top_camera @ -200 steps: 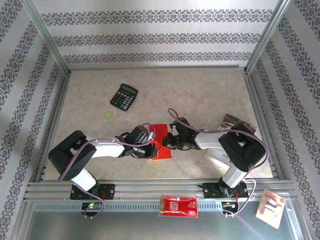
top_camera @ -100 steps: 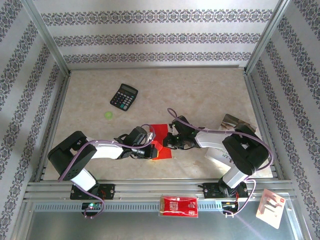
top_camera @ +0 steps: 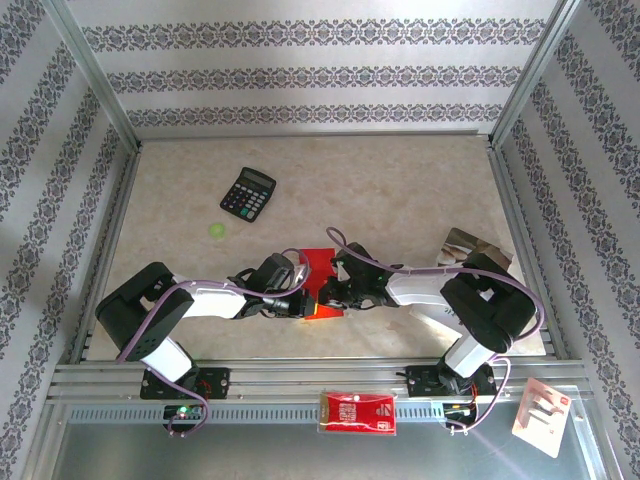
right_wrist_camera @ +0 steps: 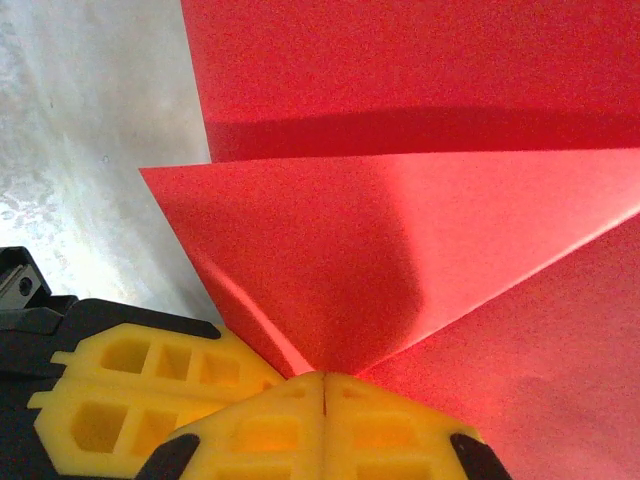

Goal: Fold a paper plane with a square sheet of paper (pick it up from the middle)
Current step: Fold the triangle a second time at the center of the table.

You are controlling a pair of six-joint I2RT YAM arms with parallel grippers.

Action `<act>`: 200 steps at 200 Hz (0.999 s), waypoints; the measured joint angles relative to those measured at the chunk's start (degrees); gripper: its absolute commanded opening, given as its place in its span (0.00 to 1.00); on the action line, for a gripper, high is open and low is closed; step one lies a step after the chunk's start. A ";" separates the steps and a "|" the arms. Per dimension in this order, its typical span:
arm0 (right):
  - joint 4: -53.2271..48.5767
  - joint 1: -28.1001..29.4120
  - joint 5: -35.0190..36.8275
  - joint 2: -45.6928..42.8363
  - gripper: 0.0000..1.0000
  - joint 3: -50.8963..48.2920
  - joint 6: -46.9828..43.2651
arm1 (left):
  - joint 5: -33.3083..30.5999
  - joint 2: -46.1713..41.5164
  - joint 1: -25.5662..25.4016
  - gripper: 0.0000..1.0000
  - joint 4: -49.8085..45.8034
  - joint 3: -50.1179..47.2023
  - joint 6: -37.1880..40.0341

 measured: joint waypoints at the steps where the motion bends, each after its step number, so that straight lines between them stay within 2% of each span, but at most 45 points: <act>1: 0.00 0.00 0.00 0.00 0.01 0.00 0.00 | 0.00 0.00 0.00 0.00 0.00 0.00 0.02; 84: 1.36 -0.22 -0.28 1.70 0.00 0.04 1.05 | -0.22 -0.20 0.00 0.00 -0.02 -0.13 0.04; 200: -2.32 -5.75 -3.67 3.52 0.00 2.56 0.83 | 0.00 -0.24 0.00 0.00 1.01 -0.87 1.97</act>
